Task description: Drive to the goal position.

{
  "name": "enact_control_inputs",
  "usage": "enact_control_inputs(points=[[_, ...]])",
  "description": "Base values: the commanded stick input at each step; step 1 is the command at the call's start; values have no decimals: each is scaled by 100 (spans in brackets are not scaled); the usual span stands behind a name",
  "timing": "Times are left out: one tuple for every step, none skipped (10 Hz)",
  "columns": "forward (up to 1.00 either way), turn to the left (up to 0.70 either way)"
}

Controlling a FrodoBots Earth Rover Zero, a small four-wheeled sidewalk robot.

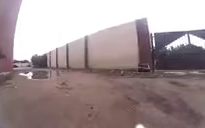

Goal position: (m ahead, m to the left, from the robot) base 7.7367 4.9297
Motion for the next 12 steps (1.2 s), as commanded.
enact_control_inputs(points=[[70,0],[70,0],[55,0],[18,0],[0,0],[0,0],[0,0],[70,0],[70,0],[70,0],[70,0],[70,0]])
